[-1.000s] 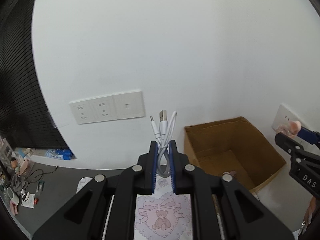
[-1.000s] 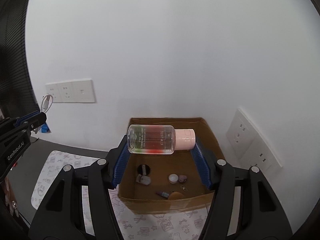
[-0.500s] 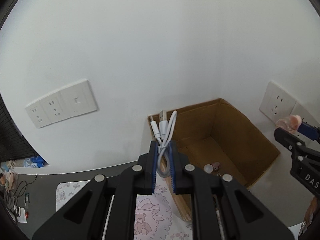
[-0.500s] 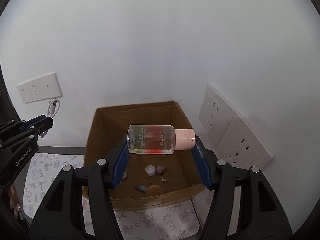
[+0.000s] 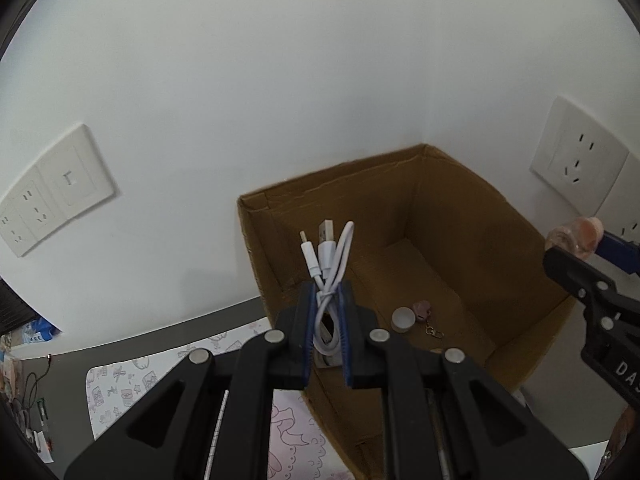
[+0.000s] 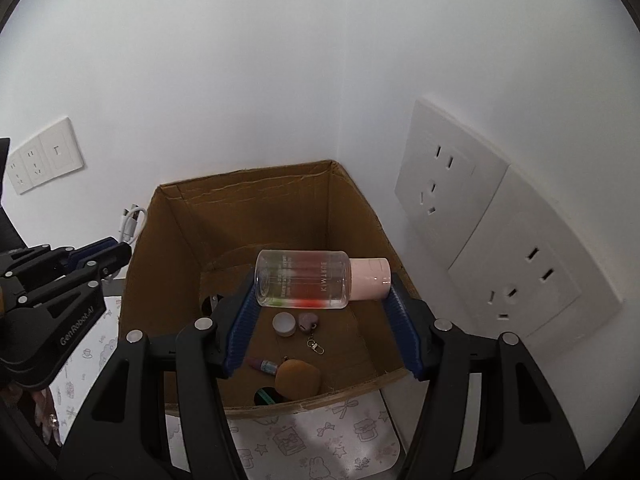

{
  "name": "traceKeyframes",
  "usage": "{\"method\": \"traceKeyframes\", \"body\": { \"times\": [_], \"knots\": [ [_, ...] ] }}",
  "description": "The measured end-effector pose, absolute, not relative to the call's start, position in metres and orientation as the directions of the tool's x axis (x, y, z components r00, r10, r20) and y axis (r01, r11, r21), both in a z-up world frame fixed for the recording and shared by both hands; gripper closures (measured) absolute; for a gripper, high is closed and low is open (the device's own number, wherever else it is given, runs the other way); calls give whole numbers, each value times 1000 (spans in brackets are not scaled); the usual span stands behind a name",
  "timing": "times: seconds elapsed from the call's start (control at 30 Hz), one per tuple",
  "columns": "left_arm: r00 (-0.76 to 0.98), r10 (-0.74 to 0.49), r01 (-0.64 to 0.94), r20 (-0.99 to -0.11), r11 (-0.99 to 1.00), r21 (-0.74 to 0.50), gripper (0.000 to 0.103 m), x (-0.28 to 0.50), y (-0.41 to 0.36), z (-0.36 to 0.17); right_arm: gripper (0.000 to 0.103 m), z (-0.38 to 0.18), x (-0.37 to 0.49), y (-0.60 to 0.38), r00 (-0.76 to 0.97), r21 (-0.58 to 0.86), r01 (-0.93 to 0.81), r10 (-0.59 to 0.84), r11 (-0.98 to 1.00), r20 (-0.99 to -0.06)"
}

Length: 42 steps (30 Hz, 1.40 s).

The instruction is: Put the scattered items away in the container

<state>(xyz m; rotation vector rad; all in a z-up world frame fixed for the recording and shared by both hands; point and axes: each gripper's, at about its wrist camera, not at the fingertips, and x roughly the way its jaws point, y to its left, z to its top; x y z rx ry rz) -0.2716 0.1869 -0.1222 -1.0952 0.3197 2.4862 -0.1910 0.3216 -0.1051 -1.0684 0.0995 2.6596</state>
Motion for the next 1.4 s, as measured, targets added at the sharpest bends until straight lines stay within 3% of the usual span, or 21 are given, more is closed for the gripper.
{"method": "traceKeyframes", "body": {
  "times": [0.47, 0.53, 0.57, 0.6, 0.63, 1.4],
  "knots": [
    [-527, 289, -489, -799, -872, 8, 89, -290, 209, -155, 40, -135, -206, 342, -651, -41, -285, 225, -958, -725],
    [-490, 254, -484, -834, -875, 18, 59, -294, 212, -161, 38, -136, -206, 344, -647, -46, -285, 227, -958, -728],
    [-494, 226, -477, -839, -878, 45, 16, -294, 214, -163, 31, -136, -206, 345, -646, -54, -287, 235, -956, -726],
    [-504, 215, -476, -836, -877, 62, 0, -293, 214, -163, 12, -135, -206, 345, -642, -69, -295, 251, -953, -724],
    [-521, 212, -476, -827, -876, 75, 0, -291, 214, -163, 0, -134, -205, 344, -642, -79, -298, 261, -951, -720],
    [-604, 126, -382, -787, -912, 148, 0, -268, 193, -135, 0, -113, -192, 335, -647, -87, -285, 259, -955, -717]
  ]
}}
